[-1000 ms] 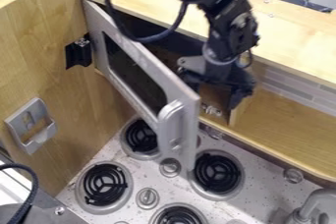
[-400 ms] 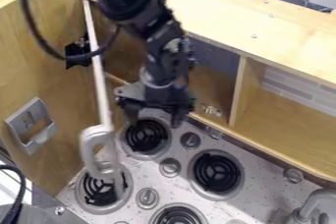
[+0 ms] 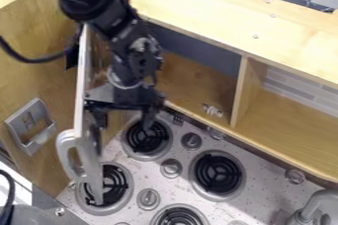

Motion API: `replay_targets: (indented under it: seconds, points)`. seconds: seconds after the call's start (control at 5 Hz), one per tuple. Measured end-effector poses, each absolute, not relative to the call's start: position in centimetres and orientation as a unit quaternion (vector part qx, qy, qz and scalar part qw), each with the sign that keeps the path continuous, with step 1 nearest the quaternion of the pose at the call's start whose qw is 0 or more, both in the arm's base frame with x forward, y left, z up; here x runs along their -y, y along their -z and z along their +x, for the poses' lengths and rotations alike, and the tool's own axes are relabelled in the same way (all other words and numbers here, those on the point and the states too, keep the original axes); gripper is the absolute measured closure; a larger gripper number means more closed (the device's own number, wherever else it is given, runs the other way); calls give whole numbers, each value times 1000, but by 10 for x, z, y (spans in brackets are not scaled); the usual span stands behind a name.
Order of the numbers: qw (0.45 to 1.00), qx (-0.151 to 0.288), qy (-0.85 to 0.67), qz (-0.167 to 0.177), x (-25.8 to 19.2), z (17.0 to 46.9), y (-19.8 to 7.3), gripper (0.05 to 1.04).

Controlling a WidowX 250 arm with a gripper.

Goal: Open microwave

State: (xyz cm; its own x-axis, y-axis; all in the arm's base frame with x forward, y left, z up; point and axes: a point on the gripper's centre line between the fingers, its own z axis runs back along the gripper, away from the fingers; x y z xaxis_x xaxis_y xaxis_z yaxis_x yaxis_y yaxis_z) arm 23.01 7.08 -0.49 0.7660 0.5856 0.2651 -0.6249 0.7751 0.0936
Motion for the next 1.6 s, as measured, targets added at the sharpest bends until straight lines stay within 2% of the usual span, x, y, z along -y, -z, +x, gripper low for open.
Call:
replay_targets:
  seconds: [0.4, 0.8, 1.4, 1.6]
  points:
    - [920, 115, -360, 100, -111, 219, 5, 83]
    - [916, 120, -369, 102, -124, 219, 4, 83]
    - [921, 116, -358, 98, -119, 223, 4, 83]
    - [934, 120, -324, 92, -102, 237, -6, 83]
